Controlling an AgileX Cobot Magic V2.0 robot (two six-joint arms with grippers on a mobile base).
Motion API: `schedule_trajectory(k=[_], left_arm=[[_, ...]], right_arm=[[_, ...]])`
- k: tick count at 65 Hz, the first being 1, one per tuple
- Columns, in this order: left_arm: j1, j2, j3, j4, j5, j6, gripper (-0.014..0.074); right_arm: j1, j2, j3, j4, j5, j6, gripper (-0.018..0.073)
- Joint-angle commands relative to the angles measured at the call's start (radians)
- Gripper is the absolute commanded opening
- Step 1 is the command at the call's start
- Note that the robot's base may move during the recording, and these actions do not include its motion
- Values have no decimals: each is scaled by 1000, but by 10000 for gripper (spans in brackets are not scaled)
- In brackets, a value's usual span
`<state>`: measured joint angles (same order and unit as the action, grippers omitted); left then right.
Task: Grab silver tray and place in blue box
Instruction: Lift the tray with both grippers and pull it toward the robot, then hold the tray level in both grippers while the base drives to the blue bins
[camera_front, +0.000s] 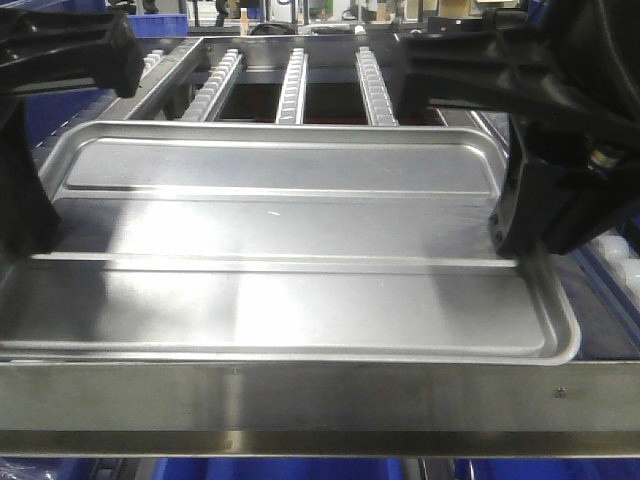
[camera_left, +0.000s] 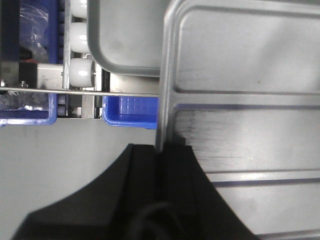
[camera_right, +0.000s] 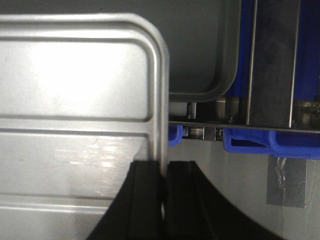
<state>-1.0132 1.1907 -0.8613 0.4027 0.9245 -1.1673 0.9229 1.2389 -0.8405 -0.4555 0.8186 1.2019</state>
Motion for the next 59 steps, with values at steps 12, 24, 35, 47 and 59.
schedule_trajectory(k=[12, 24, 35, 47, 59], left_arm=[[-7, -18, -21, 46, 10, -14, -104], [-7, -18, -21, 46, 10, -14, -104], [-7, -18, -21, 46, 10, -14, -104], [-7, -18, -21, 46, 10, -14, -104], [-7, -18, -21, 46, 10, -14, -104]], right_arm=[[-2, -27, -26, -54, -1, 0, 52], [-2, -27, -26, -54, -1, 0, 52], [-2, -27, -26, -54, -1, 0, 52], [-2, -27, -26, -54, -1, 0, 52], [-2, -27, -26, -54, -1, 0, 52]])
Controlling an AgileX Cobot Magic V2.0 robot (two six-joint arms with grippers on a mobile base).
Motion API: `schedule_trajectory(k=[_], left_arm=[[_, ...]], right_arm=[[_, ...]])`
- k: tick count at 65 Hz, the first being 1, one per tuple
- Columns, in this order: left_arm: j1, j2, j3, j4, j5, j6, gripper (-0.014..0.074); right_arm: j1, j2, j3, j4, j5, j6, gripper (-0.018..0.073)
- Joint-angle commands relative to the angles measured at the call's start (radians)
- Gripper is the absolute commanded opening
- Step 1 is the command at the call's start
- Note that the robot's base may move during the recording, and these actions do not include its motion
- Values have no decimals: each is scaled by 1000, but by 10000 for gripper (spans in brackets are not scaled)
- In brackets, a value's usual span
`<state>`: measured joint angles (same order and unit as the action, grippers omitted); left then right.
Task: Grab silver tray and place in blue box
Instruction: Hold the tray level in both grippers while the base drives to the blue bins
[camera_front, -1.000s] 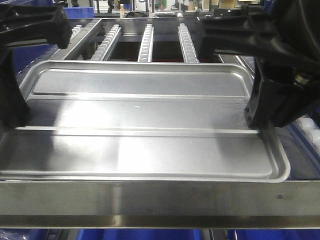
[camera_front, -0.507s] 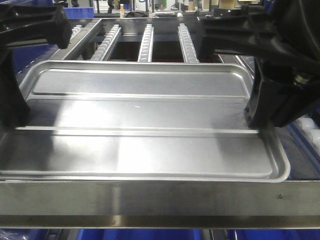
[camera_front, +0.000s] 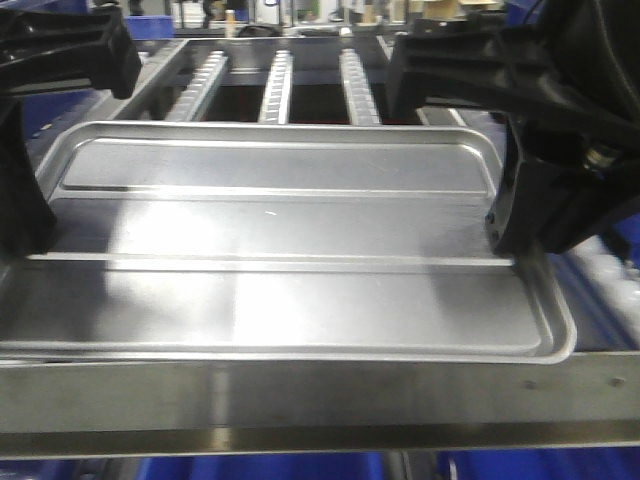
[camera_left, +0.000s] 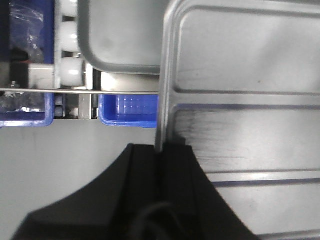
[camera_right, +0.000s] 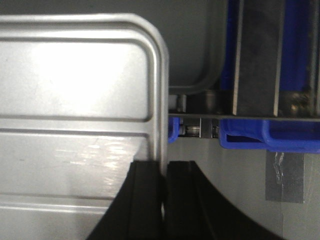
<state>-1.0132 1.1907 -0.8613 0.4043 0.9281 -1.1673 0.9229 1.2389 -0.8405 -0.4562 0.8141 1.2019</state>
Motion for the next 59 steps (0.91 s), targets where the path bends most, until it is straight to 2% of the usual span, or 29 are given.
schedule_trajectory(k=[1, 59], left_arm=[[-7, -18, -21, 44, 6, -14, -104], [-7, -18, -21, 44, 6, -14, -104]], right_arm=[[-2, -27, -26, -54, 4, 0, 52], [-2, -27, -26, -54, 5, 0, 52]])
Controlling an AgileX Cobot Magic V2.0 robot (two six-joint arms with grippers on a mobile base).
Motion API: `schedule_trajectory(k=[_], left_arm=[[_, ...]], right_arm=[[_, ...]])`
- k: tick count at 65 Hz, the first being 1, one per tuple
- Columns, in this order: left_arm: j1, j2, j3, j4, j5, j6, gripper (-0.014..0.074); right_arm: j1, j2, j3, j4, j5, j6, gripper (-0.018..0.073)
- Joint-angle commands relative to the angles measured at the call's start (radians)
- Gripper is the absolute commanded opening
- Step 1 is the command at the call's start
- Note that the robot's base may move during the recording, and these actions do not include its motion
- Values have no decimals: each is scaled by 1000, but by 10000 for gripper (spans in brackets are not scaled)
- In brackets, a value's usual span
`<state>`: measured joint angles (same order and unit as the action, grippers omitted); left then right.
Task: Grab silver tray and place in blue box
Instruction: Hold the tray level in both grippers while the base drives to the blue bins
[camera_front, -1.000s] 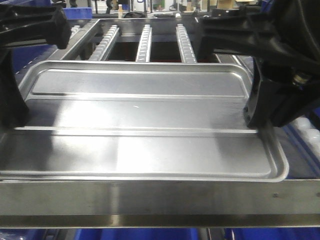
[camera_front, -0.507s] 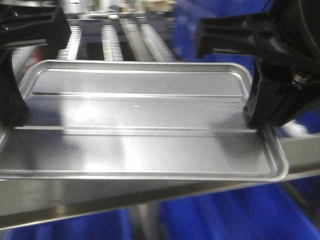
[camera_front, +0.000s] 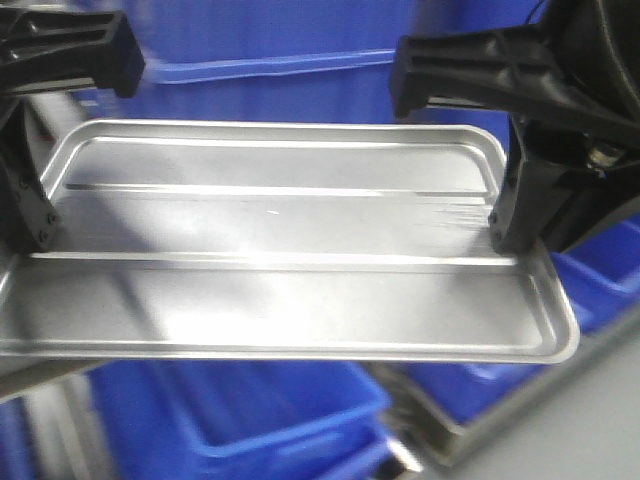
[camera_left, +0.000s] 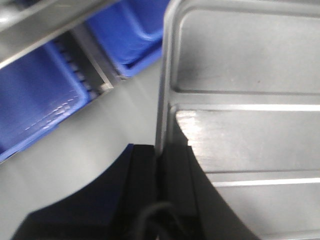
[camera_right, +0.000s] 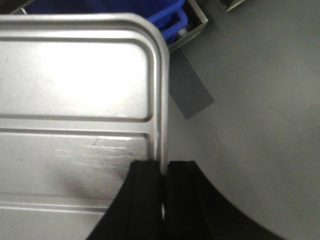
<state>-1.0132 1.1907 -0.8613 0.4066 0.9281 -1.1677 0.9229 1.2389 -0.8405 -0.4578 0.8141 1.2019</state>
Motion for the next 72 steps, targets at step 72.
schedule_trajectory(k=[72], left_arm=[[-7, -18, -21, 42, 6, -13, -104]], right_arm=[[-2, -27, -26, -52, 6, 0, 52]])
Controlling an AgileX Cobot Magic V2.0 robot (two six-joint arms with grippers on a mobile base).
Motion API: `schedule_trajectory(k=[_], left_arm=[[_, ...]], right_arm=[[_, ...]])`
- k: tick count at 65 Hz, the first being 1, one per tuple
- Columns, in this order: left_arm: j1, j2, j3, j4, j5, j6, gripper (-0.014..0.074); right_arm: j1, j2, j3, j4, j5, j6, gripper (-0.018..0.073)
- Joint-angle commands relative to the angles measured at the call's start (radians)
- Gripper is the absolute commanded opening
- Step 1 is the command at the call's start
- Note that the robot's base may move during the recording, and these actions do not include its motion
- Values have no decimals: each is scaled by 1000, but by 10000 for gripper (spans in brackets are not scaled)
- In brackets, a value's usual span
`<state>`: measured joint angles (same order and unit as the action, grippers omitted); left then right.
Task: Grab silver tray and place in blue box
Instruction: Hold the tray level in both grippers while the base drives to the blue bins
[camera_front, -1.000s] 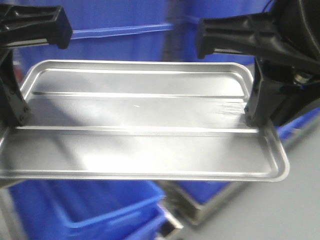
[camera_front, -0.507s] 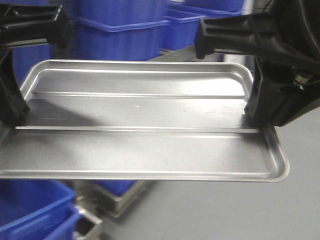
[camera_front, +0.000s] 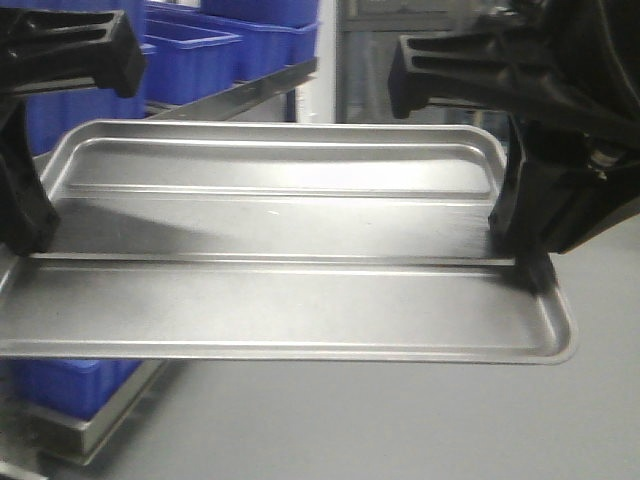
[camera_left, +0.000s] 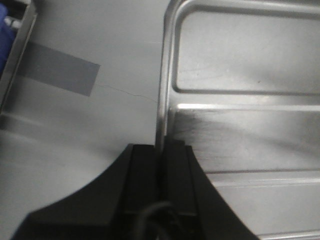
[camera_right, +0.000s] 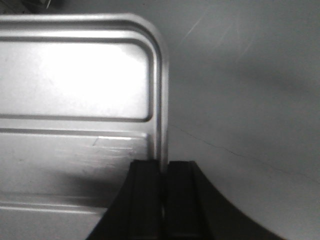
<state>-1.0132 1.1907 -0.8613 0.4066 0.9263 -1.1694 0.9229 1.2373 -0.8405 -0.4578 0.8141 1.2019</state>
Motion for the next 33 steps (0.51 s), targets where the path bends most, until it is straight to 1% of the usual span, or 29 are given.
schedule_trajectory(k=[1, 33], left_arm=[[-7, -18, -21, 42, 8, -12, -104], [-7, -18, -21, 42, 8, -12, -104]], right_arm=[[-2, -26, -26, -52, 6, 0, 52], [-2, -26, -26, -52, 6, 0, 52]])
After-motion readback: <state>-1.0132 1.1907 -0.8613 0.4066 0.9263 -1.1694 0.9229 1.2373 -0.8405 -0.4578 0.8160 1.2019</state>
